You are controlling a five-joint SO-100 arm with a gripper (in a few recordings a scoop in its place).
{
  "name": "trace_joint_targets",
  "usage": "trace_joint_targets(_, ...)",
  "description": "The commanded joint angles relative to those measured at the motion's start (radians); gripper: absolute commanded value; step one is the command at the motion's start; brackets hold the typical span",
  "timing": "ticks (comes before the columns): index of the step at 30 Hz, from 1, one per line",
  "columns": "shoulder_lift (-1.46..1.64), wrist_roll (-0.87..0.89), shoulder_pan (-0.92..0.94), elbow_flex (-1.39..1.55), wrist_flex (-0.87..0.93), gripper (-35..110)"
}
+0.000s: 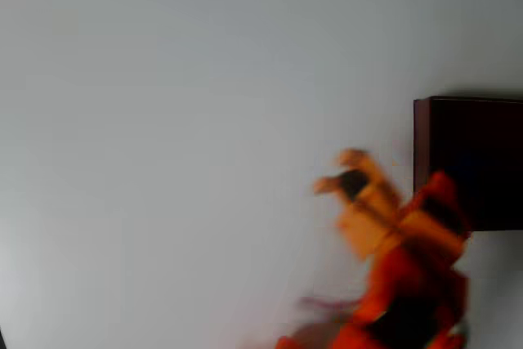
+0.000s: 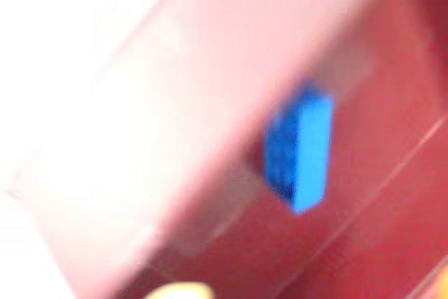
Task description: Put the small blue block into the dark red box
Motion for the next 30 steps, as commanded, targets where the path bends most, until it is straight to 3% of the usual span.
trace_joint_targets(1, 0.532, 0.054, -0.186, 0.172, 0.124, 9)
trace_joint_targets(6, 0.845, 0.106, -0.511, 0.298, 0.310, 0)
trace_joint_targets(14, 0.983, 0.037, -0.956, 0.552, 0.301, 0)
trace_joint_targets(30, 0.986, 0.021, -1.037, 0.706, 0.249, 0)
